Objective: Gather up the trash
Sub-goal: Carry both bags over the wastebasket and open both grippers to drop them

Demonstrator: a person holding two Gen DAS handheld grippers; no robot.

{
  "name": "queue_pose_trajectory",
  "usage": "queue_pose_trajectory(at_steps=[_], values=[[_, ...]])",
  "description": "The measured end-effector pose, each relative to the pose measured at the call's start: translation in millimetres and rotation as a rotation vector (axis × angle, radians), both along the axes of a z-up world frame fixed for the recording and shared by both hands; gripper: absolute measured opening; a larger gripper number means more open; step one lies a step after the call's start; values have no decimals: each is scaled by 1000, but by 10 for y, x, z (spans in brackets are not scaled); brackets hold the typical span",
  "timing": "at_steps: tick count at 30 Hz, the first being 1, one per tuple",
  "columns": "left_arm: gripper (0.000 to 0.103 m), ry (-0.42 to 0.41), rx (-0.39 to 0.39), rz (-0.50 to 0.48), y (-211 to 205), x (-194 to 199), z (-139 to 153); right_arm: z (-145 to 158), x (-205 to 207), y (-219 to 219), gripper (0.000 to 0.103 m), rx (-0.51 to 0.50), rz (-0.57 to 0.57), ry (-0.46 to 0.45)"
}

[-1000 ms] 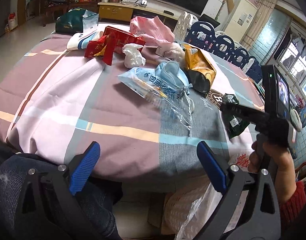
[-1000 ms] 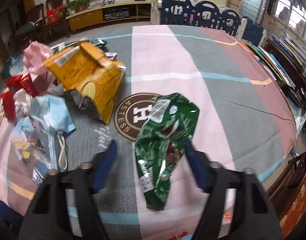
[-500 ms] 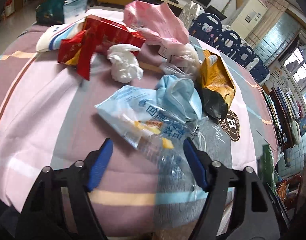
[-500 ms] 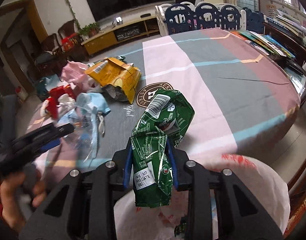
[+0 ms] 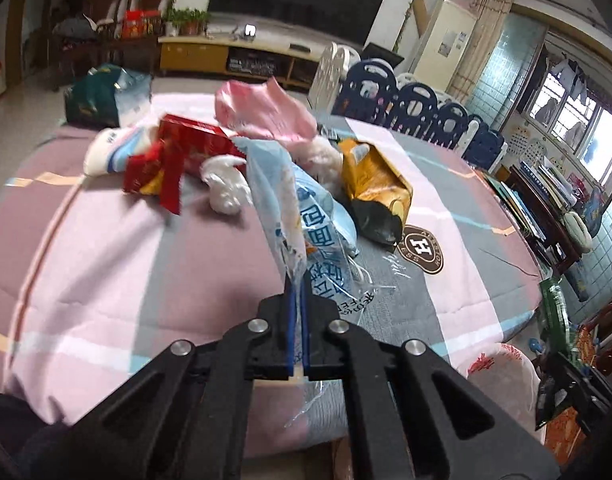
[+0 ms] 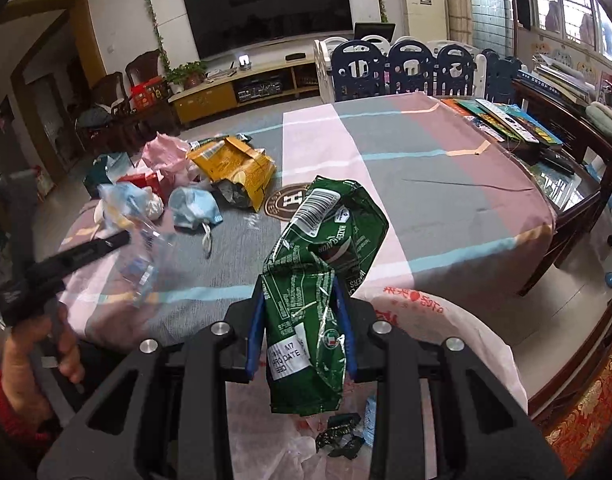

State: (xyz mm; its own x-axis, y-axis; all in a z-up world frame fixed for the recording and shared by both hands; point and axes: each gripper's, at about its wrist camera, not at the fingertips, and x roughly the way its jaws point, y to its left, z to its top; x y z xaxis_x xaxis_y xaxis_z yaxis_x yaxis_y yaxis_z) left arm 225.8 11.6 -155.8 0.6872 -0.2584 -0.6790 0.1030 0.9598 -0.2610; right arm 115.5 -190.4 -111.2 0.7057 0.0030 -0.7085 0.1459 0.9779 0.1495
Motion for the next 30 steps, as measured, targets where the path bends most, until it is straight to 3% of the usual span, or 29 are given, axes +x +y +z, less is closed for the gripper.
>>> queue_pose_trajectory(at_steps=[7,17,24,30], values=[[3,-34,24,-10,-45,-467,462,131,-182,0,32,20,10,-19],[3,-96,31,-247,-805,-1219,936,689,-828,-355,32,-7,-51,-127],[3,-93,80,-396,-1286,-1537,897,801,-1326,-673,32,-26,-90,-146],[3,-44,109,-516,-1573,-1602,690,730,-1418,-835,32,12,-125,-138]])
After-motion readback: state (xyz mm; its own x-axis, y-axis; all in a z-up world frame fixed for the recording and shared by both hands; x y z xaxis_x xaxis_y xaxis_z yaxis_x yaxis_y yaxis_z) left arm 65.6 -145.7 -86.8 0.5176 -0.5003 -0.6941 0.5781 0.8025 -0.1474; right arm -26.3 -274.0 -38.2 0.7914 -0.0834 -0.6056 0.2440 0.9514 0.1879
